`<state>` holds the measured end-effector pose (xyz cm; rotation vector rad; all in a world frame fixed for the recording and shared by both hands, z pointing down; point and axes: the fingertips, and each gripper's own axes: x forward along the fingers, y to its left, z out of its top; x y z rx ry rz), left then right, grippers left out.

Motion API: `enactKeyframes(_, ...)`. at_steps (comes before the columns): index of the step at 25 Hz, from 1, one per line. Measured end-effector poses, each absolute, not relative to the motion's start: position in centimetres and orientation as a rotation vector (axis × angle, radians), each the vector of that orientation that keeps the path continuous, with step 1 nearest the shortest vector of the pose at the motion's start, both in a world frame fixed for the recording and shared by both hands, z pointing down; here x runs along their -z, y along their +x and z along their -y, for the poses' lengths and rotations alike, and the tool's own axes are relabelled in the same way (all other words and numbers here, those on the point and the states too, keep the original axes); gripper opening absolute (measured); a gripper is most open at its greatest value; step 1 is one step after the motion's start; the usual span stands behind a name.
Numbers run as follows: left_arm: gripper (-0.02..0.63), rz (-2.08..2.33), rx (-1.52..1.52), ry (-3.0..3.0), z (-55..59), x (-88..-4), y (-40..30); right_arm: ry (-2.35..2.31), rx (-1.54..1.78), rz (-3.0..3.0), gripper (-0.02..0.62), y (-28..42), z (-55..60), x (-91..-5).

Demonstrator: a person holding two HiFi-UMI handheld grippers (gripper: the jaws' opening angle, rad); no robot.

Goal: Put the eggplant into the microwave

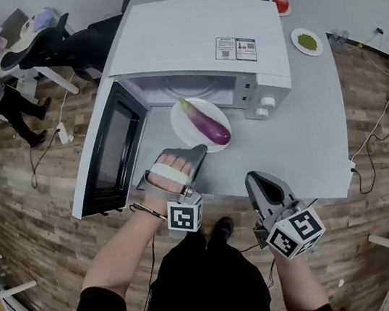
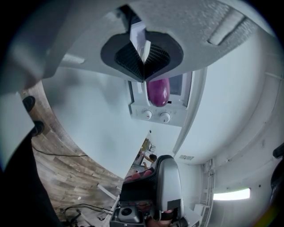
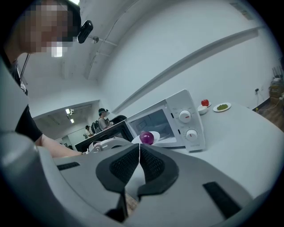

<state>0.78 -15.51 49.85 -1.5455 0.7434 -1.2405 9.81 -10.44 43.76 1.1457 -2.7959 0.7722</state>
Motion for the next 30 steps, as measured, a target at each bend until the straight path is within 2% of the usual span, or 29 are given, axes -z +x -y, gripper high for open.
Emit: enactKeyframes(30, 0.017, -0.788, 1.26, -1.514, 29.0, -53.3, -0.9, 1.072, -0.792, 2.743, 0.017, 7.9, 20.2, -47.6)
